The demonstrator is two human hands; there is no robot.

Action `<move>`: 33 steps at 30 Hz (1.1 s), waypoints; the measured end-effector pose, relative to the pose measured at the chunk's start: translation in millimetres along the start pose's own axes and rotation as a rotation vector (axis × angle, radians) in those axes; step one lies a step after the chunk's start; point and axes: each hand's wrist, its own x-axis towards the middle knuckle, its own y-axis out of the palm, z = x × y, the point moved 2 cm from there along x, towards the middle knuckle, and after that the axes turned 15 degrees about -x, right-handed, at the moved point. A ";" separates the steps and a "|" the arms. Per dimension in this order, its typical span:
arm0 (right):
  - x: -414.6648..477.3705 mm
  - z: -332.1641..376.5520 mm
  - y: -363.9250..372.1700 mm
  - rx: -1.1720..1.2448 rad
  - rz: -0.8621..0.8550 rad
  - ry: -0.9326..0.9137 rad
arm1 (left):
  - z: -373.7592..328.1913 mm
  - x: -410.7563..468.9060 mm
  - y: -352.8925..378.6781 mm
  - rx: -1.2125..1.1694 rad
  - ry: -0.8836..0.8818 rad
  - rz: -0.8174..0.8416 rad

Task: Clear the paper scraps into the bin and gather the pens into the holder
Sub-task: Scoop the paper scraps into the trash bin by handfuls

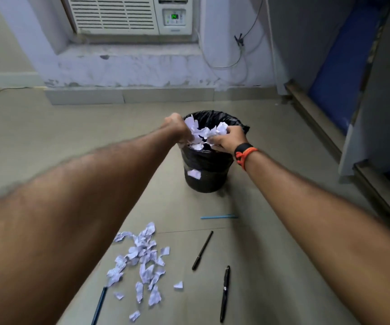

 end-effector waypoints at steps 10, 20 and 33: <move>29.8 1.1 -9.2 0.285 0.069 0.214 | -18.8 25.7 27.8 -0.510 -0.206 0.073; 31.6 -8.3 -11.1 0.154 0.000 0.146 | -0.4 11.9 20.2 -0.936 -0.134 0.039; -52.4 -138.3 113.2 0.193 0.052 0.207 | 217.6 -74.0 51.5 -0.523 -0.147 -0.002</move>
